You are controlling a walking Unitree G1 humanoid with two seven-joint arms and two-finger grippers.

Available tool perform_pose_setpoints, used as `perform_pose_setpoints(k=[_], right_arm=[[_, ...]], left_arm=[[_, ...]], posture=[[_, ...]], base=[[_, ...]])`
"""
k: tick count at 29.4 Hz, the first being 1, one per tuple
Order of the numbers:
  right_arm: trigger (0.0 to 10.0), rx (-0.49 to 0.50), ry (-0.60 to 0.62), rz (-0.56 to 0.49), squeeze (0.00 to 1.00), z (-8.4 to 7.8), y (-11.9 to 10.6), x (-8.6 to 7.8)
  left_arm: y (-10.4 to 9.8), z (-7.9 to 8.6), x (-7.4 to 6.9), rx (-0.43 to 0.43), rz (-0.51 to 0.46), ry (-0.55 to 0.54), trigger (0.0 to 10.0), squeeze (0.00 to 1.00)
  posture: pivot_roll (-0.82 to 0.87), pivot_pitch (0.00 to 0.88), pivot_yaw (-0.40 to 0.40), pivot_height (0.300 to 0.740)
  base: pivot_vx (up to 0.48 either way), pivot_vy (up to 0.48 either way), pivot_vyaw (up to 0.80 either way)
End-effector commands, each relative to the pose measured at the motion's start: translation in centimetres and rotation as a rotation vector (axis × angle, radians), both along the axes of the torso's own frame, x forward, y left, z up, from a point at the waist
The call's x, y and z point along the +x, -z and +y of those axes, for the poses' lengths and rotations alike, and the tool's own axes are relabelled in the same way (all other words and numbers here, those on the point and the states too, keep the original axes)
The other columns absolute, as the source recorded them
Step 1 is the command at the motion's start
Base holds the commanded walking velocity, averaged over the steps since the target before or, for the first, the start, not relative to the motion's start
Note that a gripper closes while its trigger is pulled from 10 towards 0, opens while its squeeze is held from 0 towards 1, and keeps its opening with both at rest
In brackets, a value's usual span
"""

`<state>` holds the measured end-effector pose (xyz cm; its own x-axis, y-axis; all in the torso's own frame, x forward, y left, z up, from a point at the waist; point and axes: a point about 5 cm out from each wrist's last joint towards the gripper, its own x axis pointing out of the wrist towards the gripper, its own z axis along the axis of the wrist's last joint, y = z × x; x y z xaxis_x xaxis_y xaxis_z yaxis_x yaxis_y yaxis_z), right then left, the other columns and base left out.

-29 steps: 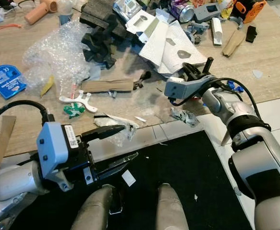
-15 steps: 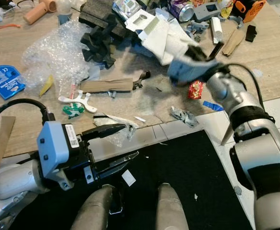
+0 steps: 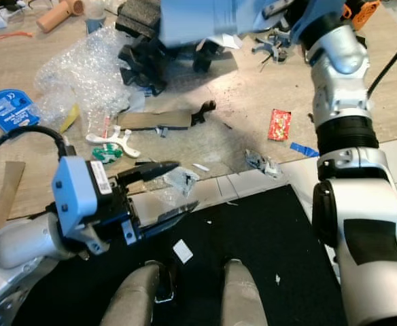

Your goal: Picking trash to rubbish bin

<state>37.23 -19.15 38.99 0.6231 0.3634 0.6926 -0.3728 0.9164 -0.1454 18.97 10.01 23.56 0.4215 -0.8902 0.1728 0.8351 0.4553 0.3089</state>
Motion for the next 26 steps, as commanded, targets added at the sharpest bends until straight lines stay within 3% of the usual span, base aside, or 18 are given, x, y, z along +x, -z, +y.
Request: perform_pose_setpoints(k=[1, 7, 10, 15, 17, 20, 26], right_arm=[[0.0, 0.059, -0.064, -0.030, 0.00, -0.2, -1.1, -0.7], [0.0, 0.095, -0.133, -0.032, 0.00, -0.2, -1.5, -1.2], [0.0, 0.143, -0.276, -0.006, 0.00, 0.3, -1.3, -1.9], [0.0, 0.155, -0.361, 0.023, 0.00, 0.7, -0.7, -2.4], [0.0, 0.122, -0.525, 0.079, 0.00, 1.5, 1.0, -3.4], [0.0, 0.081, -0.571, 0.102, 0.00, 1.6, 2.1, -3.8], [0.0, 0.098, -0.554, 0.131, 0.00, 0.6, 2.8, -3.8]], left_arm=[[0.2, -0.2, 0.1, -0.015, -0.001, -0.006, 10.0, 0.00], [-0.1, -0.5, 0.6, -0.032, -0.022, -0.035, 10.0, 0.00], [-1.1, -0.9, 1.8, -0.105, -0.076, -0.089, 10.0, 0.00], [-2.1, -0.9, 2.4, -0.152, -0.118, -0.130, 10.0, 0.00], [-4.2, -0.2, 3.7, -0.261, -0.185, -0.213, 10.0, 0.00], [-5.4, 0.9, 4.2, -0.308, -0.232, -0.267, 10.0, 0.00], [-7.0, 3.0, 4.9, -0.271, -0.343, -0.376, 10.0, 0.00]], posture=[[-0.08, 0.195, -0.041, 0.740], [-0.09, 0.189, -0.044, 0.740], [-0.09, 0.173, -0.051, 0.740], [-0.09, 0.169, -0.052, 0.740], [-0.09, 0.156, -0.058, 0.740], [-0.09, 0.153, -0.059, 0.740], [-0.09, 0.139, -0.059, 0.740]], base=[[0.000, 0.000, 0.00], [0.000, 0.000, 0.00], [0.000, 0.000, 0.00], [0.000, 0.000, 0.00], [0.000, 0.000, 0.00], [0.000, 0.000, 0.00], [0.000, 0.000, 0.00]])
